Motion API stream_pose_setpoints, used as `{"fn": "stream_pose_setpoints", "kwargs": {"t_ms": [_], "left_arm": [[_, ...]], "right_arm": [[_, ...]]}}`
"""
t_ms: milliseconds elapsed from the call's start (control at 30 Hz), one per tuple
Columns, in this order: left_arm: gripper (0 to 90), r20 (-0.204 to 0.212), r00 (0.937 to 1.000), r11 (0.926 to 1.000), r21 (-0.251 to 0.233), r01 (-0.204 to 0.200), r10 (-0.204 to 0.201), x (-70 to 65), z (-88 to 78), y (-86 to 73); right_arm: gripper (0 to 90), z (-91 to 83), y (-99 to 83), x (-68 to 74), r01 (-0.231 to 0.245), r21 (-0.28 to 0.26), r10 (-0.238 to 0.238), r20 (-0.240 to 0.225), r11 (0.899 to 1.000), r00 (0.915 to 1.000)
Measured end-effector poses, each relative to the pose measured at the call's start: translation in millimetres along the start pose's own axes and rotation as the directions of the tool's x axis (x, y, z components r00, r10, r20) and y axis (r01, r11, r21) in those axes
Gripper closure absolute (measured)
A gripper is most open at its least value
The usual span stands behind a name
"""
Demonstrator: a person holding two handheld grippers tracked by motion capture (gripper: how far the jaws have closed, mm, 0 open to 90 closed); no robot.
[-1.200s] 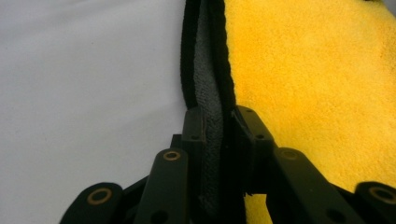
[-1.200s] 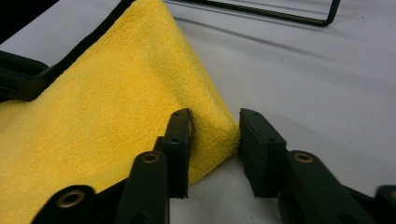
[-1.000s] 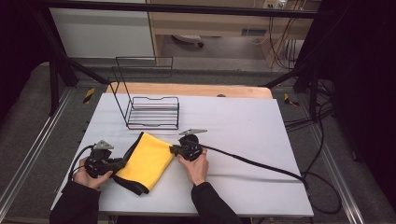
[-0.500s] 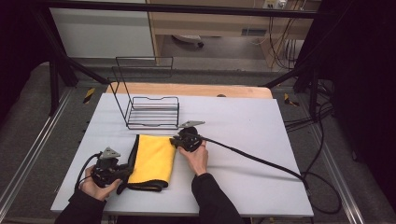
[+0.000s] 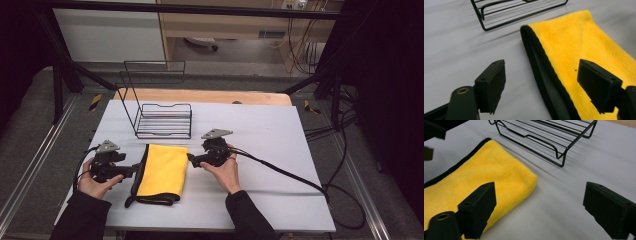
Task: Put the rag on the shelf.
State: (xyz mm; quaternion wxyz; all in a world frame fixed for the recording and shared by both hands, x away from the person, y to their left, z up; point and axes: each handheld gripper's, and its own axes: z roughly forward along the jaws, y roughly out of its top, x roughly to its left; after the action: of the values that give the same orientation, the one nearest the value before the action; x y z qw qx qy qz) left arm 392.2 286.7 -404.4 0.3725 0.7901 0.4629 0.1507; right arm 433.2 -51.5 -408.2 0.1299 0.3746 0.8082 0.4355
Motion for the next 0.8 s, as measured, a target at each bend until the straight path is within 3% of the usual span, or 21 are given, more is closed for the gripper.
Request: {"fn": "stream_pose_setpoints", "kwargs": {"t_ms": [100, 200, 233, 333, 433, 500, 567, 800], "left_arm": [[17.9, -0.015, 0.9998, 0.9997, 0.024, -0.009, 0.01, 4.2, 14.1, 12.8], [21.6, -0.04, 0.9992, 0.9991, 0.042, -0.005, 0.007, 8.6, 30.8, 22.3], [27.8, -0.052, 0.9986, 0.9987, 0.051, -0.004, 0.007, 9.0, 36.9, 24.7], [30.5, -0.05, 0.9987, 0.9972, 0.073, 0.017, -0.014, 12.3, 54.3, 31.3], [40.5, -0.049, 0.998, 0.9974, 0.057, 0.043, -0.04, 16.7, 66.8, 32.8], [46.1, -0.032, 0.998, 0.996, 0.069, 0.057, -0.055, 18.4, 72.9, 31.7], [49.1, -0.032, 0.9988, 0.9955, 0.086, 0.039, -0.037, 17.5, 76.4, 30.6], [55.1, -0.012, 0.9997, 0.9946, 0.101, 0.021, -0.02, 15.0, 80.6, 28.7]], "right_arm": [[8.5, -9.5, -5.1, -3.0, -0.003, 0.006, 0.003, -0.016, 1.0, 0.9999], [6.7, -17.5, -10.5, -4.6, 0.005, 0.022, -0.005, -0.014, 1.0, 0.9999], [5.9, -22.8, -14.0, -5.9, 0.001, 0.026, 0.0, -0.013, 1.0, 0.9999], [5.6, -27.4, -17.0, -6.7, -0.004, 0.023, 0.004, -0.017, 1.0, 0.9998], [5.5, -31.7, -21.6, -7.0, -0.004, 0.015, 0.004, -0.016, 1.0, 0.9999], [5.7, -32.2, -25.0, -6.4, 0.01, 0.023, -0.009, -0.011, 1.0, 0.9999], [5.9, -31.2, -25.6, -6.0, 0.013, 0.024, -0.013, -0.009, 1.0, 0.9999], [7.4, -21.4, -24.3, -4.7, -0.045, -0.015, 0.044, -0.058, 0.999, 0.9974]]}}
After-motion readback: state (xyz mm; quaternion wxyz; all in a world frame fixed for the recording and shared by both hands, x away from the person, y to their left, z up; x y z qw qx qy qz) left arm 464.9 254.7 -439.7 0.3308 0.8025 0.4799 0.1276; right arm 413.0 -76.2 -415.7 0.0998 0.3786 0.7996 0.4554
